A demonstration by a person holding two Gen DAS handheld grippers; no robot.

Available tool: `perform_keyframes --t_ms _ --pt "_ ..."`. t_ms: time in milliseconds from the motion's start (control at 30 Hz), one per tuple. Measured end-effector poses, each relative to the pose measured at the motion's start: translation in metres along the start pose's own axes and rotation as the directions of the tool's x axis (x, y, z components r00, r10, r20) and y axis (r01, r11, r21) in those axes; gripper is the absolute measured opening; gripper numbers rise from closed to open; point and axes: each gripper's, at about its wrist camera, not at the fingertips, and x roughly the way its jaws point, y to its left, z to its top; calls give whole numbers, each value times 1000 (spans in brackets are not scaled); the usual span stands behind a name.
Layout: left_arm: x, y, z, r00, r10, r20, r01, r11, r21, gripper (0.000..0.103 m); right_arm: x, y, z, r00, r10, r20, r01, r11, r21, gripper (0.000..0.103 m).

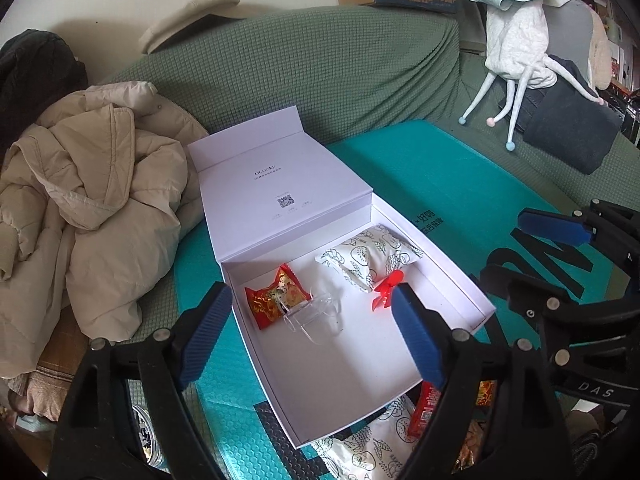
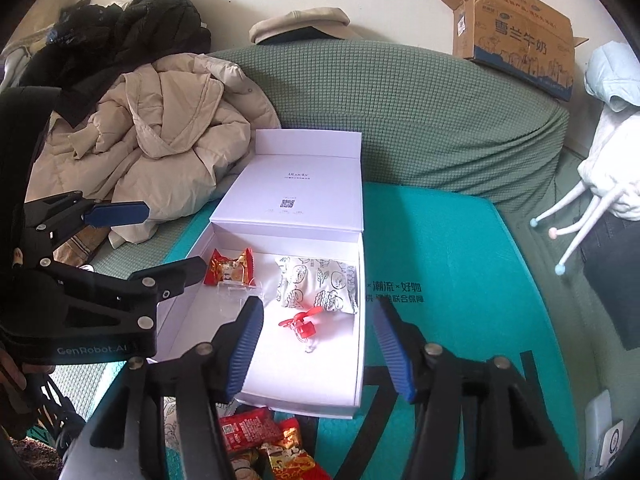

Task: Organize objects
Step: 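Withdraw both open tools from the box toward the snacks on the mat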

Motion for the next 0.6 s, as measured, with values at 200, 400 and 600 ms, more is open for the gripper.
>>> perform_keyframes --t_ms 200,400,600 --pt "-15 2 -10 999 -40 12 40 999 -23 86 -25 8 -9 999 -15 36 15 1000 5 63" --pt "-30 -6 -21 998 -50 27 50 999 -20 86 -45 13 -24 998 -47 50 46 999 11 64" --pt "-48 -16 -35 993 -93 75 93 996 0 88 -66 17 -41 994 -77 73 75 997 20 72"
